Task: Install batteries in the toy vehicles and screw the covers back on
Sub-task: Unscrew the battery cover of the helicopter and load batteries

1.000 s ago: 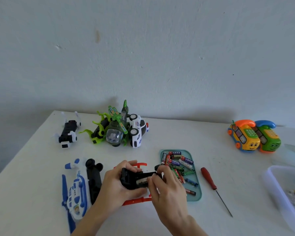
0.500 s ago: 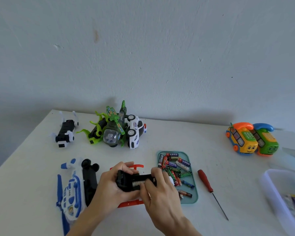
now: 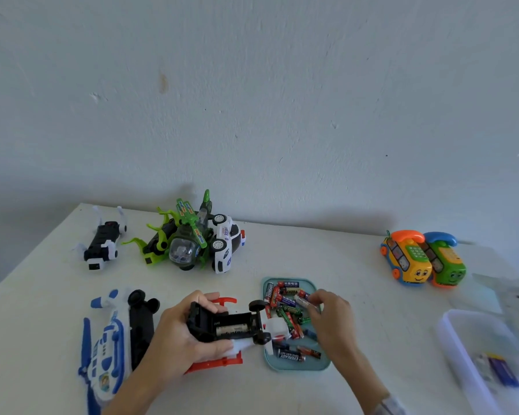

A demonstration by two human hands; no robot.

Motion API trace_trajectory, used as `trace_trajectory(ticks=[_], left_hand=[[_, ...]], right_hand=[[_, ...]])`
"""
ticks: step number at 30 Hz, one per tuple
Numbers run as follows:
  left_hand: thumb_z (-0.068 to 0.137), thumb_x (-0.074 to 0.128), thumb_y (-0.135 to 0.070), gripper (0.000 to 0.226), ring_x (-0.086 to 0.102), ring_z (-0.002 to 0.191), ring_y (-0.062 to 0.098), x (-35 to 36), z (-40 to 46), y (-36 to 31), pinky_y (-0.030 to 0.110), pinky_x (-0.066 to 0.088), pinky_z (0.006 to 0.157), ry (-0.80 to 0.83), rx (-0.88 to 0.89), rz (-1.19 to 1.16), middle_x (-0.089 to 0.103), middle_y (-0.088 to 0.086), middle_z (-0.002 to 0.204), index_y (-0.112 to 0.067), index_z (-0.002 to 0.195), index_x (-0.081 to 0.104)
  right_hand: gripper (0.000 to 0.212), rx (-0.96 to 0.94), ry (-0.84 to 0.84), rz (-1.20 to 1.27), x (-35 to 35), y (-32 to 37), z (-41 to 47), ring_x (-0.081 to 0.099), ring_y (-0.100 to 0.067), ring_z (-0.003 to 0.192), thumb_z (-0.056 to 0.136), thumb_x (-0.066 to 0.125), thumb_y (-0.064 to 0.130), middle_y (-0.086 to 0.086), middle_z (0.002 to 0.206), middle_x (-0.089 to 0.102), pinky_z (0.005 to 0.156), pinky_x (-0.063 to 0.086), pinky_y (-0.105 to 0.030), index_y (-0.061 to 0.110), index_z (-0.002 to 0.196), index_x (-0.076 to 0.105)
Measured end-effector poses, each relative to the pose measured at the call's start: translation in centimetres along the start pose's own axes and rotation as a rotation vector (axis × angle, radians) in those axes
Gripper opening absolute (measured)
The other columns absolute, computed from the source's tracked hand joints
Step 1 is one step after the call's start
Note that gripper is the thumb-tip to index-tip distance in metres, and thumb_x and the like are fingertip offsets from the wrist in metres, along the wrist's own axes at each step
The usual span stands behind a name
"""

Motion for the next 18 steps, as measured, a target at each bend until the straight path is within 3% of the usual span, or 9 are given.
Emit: trace_trajectory(ticks=[3, 8, 12, 15, 18], left_hand=[[0.04, 0.088, -0.043, 0.049, 0.057, 0.11, -0.005, 0.0, 0.1, -0.1, 0.008, 0.043, 0.083, -0.003, 0.0, 0.009, 0.072, -0.013, 0.096, -0.03, 0.078, 0.06], [0.041, 0.088, -0.042, 0.048, 0.056, 0.112, -0.005, 0.0, -0.1, -0.1, 0.022, 0.043, 0.089, 0.004, 0.001, 0.014, 0.073, -0.011, 0.094, -0.033, 0.079, 0.059], [0.04, 0.089, -0.043, 0.049, 0.055, 0.113, -0.006, 0.0, -0.2, -0.4, 0.018, 0.041, 0.087, 0.003, -0.003, 0.013, 0.073, -0.011, 0.095, -0.034, 0.078, 0.06], [0.036, 0.09, -0.054, 0.056, 0.056, 0.111, -0.007, -0.1, -0.2, -0.5, 0.012, 0.041, 0.085, 0.005, -0.006, 0.022, 0.073, -0.012, 0.096, -0.034, 0.079, 0.06], [0.038, 0.089, -0.047, 0.052, 0.055, 0.112, -0.007, 0.0, -0.1, -0.4, 0.013, 0.041, 0.085, 0.002, -0.014, 0.026, 0.072, -0.014, 0.096, -0.033, 0.079, 0.06]], right_hand=[[0.011, -0.02, 0.071, -0.138, 0.0, -0.3, 0.6, 0.048, -0.004, 0.055, 0.089, 0.059, 0.01, 0.003, 0.082, 0.065, 0.044, 0.028, -0.014, 0.015, 0.093, 0.068], [0.012, -0.072, 0.114, -0.278, 0.0, 0.4, 1.1, 0.054, -0.012, 0.064, 0.091, 0.053, 0.009, 0.002, 0.082, 0.063, 0.049, 0.036, -0.016, 0.017, 0.09, 0.063], [0.017, -0.114, 0.134, -0.353, 0.1, 0.8, 1.4, 0.038, 0.0, 0.052, 0.095, 0.052, 0.016, 0.005, 0.078, 0.057, 0.043, 0.027, -0.015, 0.022, 0.08, 0.047], [0.012, -0.152, 0.152, -0.383, 0.0, 1.0, 1.7, 0.043, -0.005, 0.055, 0.097, 0.05, 0.018, 0.005, 0.077, 0.054, 0.047, 0.036, -0.016, 0.021, 0.086, 0.05], [0.017, -0.159, 0.164, -0.328, 0.1, 0.8, 2.0, 0.043, -0.01, 0.055, 0.093, 0.056, 0.02, 0.003, 0.071, 0.054, 0.051, 0.04, -0.024, 0.02, 0.079, 0.047]])
Point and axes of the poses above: each hand's wrist, its own z-axis towards the middle knuckle, its own x-axis out of the palm, y = z × x, the point moved 3 cm from there along z, towards the middle knuckle
